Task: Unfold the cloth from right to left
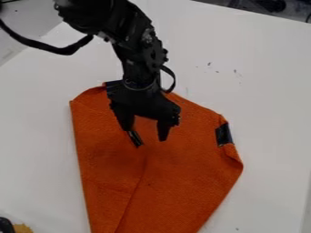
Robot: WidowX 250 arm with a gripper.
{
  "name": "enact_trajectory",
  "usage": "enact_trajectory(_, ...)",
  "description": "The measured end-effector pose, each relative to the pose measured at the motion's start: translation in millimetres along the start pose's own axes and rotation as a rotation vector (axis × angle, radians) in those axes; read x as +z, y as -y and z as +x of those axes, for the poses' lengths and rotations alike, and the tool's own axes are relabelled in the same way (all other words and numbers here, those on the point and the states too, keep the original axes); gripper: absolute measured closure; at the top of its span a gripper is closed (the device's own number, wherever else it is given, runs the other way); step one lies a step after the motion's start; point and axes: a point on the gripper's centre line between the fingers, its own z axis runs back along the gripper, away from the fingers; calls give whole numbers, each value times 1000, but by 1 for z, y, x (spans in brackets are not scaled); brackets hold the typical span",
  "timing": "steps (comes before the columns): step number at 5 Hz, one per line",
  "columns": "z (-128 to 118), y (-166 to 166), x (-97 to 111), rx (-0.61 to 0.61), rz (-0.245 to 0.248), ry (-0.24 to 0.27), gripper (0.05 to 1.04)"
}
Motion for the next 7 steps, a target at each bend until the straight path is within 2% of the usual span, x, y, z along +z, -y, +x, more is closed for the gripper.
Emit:
enact_trajectory(2,-2,-3,-14,6,-43,-5,84)
enact_trajectory(3,-2,-2,-17,14,-58,-5,132)
enact_trajectory(5,-3,-5,-17,20,-61,-6,708)
enact_trajectory(6,-3,-4,-18,26,-65,3,906)
enact_trajectory(7,-3,-6,-17,33,-66,7,1010)
